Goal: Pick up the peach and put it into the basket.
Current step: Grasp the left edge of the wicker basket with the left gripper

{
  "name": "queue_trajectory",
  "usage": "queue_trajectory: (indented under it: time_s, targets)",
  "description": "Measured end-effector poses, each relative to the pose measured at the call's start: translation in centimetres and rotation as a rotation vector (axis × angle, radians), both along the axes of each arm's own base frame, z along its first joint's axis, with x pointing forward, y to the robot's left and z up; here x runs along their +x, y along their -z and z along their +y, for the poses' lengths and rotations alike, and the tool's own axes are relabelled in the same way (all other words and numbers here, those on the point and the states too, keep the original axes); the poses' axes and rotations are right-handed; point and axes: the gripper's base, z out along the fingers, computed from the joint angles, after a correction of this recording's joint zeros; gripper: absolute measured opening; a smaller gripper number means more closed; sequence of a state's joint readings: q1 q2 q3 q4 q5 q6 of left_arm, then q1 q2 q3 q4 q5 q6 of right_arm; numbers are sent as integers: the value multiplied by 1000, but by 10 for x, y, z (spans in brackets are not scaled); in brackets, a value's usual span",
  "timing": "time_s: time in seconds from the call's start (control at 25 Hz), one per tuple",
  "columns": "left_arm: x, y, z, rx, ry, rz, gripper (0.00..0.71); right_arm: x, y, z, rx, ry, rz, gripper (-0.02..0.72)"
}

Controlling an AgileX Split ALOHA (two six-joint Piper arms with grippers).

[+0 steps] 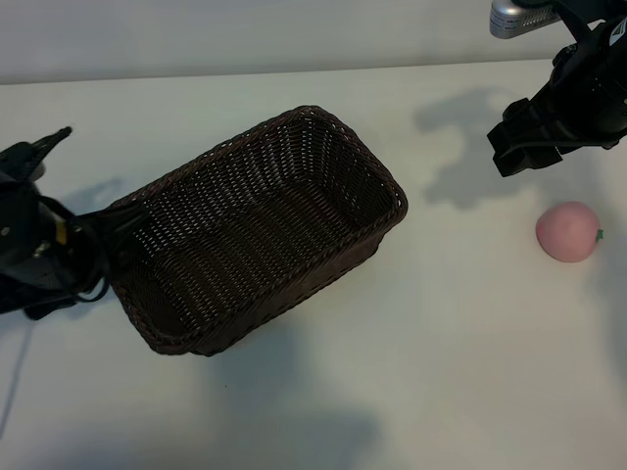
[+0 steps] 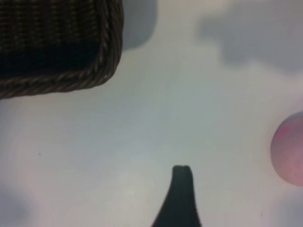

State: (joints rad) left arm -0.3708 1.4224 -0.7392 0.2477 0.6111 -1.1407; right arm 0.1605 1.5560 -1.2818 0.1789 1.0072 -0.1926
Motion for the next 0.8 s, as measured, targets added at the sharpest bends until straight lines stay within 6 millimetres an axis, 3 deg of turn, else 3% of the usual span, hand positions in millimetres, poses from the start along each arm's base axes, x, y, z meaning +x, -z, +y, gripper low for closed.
queue_trajectory:
  time_s: [0.8]
  targets:
    - [21, 35, -11, -62, 6, 8, 562, 0, 0, 0, -1, -1, 3, 595]
